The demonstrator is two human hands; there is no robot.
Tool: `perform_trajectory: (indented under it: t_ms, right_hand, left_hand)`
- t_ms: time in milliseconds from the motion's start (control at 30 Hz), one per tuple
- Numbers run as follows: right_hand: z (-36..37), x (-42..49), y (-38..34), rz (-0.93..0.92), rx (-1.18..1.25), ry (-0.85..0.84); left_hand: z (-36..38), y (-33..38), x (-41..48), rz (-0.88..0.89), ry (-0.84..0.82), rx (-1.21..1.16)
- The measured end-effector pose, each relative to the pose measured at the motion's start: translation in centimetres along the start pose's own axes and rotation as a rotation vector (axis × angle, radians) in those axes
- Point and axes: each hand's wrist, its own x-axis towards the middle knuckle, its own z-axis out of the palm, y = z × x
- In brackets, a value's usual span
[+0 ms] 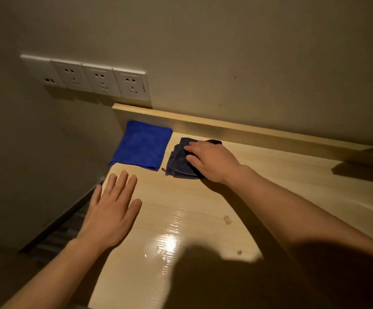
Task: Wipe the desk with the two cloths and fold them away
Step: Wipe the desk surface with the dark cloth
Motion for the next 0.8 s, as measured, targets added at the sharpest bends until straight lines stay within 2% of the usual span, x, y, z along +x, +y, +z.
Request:
perform_trajectory:
  t_ms: [233,367,533,800]
  right_hand:
    - [0.9,4.8,2.0,-0.108,-0.257,-0.241]
    - [0.2,5.7,2.3,-0.208,-0.419,-0.215]
    - [2.1,4.2,2.1,-0.18,-0.227,-0.172]
    - [4.2,-0.3,0.0,-0.13,-0.194,-0.18]
  left_hand:
    - [0.3,-0.1,-0.3,-0.01,0.014,0.063]
    - [0.4,-0.1,-0.3,-0.003,0.022,0.069]
    - [0.7,-0.3,-0.3,-0.007,0.033,0.072]
    - [0.7,-0.3,-0.2,0.014,0.047,0.065]
